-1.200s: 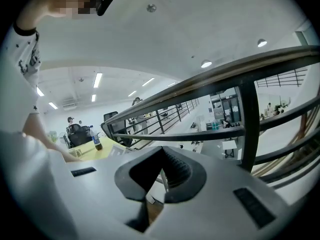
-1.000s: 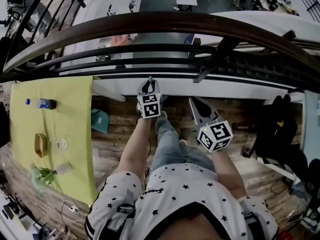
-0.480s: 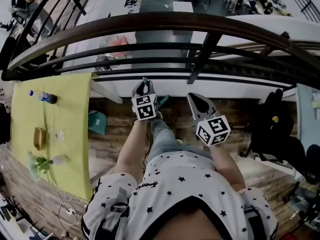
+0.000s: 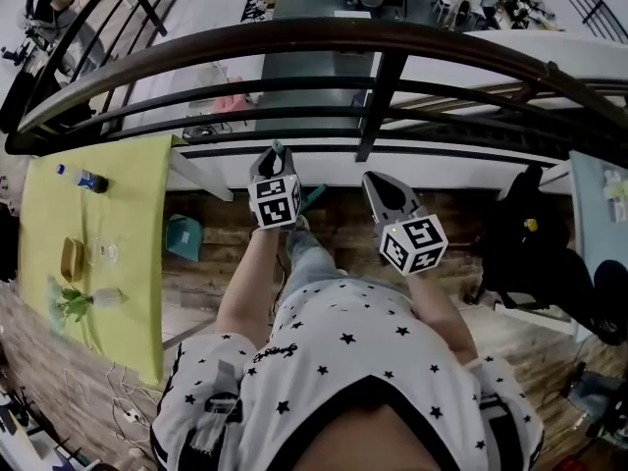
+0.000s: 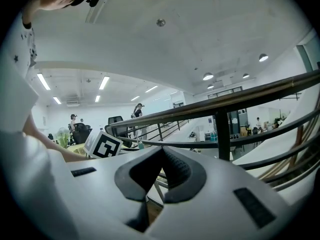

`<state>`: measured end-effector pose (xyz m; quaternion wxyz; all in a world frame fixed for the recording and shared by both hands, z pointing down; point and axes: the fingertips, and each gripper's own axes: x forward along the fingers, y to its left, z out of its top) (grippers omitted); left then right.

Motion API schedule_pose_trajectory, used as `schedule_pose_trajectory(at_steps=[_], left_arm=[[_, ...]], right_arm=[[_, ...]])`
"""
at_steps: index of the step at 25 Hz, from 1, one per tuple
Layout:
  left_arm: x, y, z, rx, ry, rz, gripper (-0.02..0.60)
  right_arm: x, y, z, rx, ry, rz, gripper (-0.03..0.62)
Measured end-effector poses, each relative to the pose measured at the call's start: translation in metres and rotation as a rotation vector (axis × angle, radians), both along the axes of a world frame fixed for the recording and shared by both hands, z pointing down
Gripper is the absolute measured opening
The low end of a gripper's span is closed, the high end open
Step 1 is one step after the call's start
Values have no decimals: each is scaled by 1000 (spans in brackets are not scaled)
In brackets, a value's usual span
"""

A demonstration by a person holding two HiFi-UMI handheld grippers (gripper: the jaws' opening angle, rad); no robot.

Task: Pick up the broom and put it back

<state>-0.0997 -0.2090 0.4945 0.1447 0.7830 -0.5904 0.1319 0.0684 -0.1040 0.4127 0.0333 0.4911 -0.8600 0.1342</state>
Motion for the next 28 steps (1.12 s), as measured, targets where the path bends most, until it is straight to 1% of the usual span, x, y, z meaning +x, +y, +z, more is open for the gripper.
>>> schedule_pose_trajectory(at_steps=[6,13,24,28], left_arm=[[21,17,-13,21,-4,36,97],[55,31,-20,28,9,111,97],[106,44,-8,-2,40,217,97],[126,49,-2,-12,42,258,97]], right_arm=[[19,22,-1,-1,-14,32,-6],[34,41,1,-4,-30,78,-6],[71,65,4,-12,-26,206,-6],[80,67,9,-25,-31,233,-6]])
